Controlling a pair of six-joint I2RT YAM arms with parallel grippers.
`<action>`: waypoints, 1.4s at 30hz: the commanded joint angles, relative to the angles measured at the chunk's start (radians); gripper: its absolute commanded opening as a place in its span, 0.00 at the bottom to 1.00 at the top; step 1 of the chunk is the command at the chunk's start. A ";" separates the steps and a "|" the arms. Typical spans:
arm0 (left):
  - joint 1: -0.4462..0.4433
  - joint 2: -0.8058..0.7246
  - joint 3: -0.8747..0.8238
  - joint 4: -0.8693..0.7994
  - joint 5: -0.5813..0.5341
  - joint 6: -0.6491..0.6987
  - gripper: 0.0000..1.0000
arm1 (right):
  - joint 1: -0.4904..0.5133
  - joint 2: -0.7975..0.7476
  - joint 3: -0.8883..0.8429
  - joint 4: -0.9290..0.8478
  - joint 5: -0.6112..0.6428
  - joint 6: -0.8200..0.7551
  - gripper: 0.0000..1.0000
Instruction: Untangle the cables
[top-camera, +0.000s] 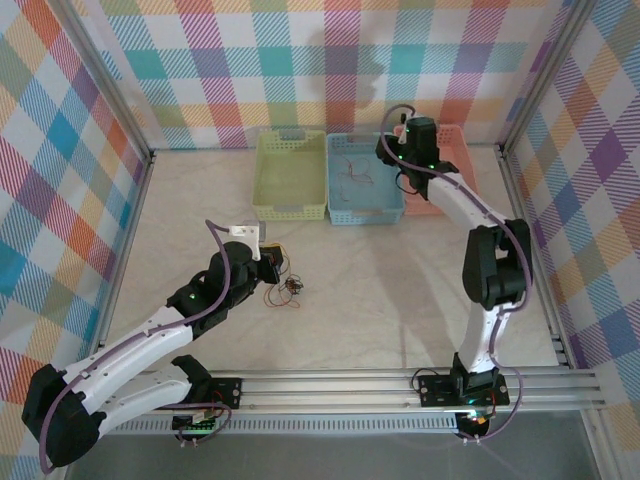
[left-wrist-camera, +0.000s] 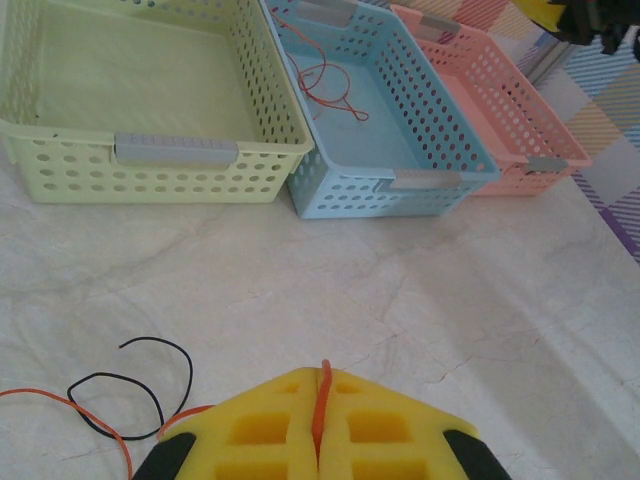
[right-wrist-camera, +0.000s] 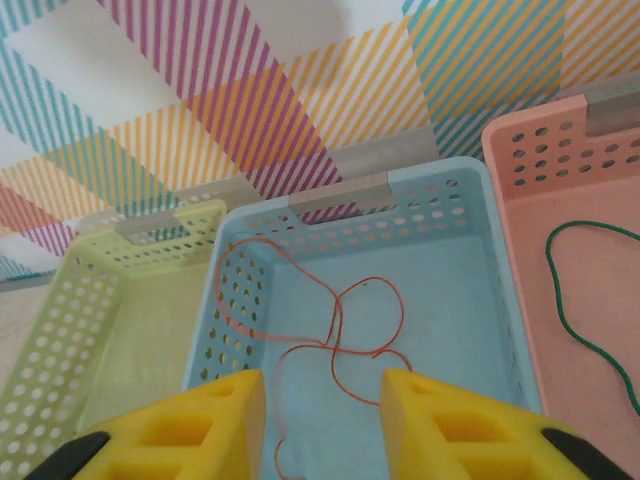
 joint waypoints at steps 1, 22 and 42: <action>0.010 -0.014 -0.002 0.006 -0.013 0.014 0.00 | 0.015 -0.092 -0.048 0.040 -0.095 -0.023 0.38; 0.010 -0.027 -0.014 0.055 0.088 0.021 0.00 | 0.126 -0.322 -0.458 0.238 -0.541 -0.348 0.51; 0.010 -0.055 0.114 -0.047 0.130 -0.048 0.00 | 0.428 -0.298 -0.874 0.775 -0.771 -0.597 0.68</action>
